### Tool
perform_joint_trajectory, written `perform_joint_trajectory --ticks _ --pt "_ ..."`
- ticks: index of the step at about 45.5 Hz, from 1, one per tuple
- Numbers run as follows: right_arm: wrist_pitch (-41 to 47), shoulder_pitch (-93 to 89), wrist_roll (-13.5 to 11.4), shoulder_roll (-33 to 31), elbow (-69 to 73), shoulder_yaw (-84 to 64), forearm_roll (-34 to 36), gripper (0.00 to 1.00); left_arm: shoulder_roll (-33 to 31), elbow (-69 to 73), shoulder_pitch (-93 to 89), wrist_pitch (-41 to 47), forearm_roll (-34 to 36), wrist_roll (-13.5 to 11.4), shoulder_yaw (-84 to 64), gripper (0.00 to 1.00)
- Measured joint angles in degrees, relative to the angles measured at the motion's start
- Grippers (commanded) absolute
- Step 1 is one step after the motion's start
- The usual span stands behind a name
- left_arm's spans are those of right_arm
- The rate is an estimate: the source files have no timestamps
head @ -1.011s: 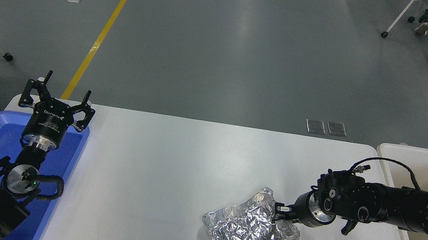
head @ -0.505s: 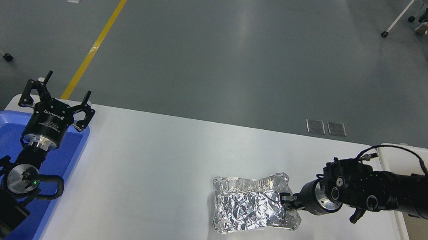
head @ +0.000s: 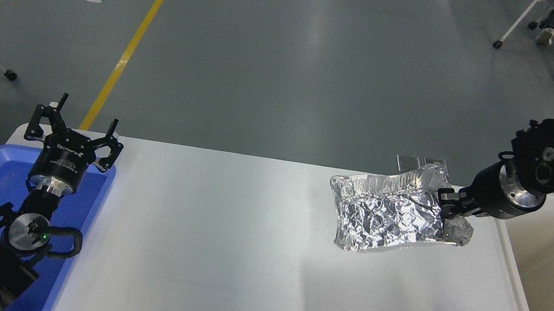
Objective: Pick up foil plate and place in dustbin
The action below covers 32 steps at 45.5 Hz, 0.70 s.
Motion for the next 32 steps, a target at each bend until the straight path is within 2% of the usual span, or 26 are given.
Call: perform_joint_trajectory --ticks 10,21,32 --pt "3.1 12.6 0.0 1.6 5.1 -5.2 2.9 0.0 0.0 0.0 0.0 0.0 0.0 0.0 0.0 1.0" --pt "4.2 17.6 0.0 2.7 7.0 -7.9 4.0 0.0 0.0 0.0 0.0 0.0 0.0 0.0 0.0 1.0" --pt "4.5 18.9 0.0 0.3 6.1 -10.9 1.7 0.0 0.0 0.0 0.0 0.0 0.0 0.0 0.0 1.0"
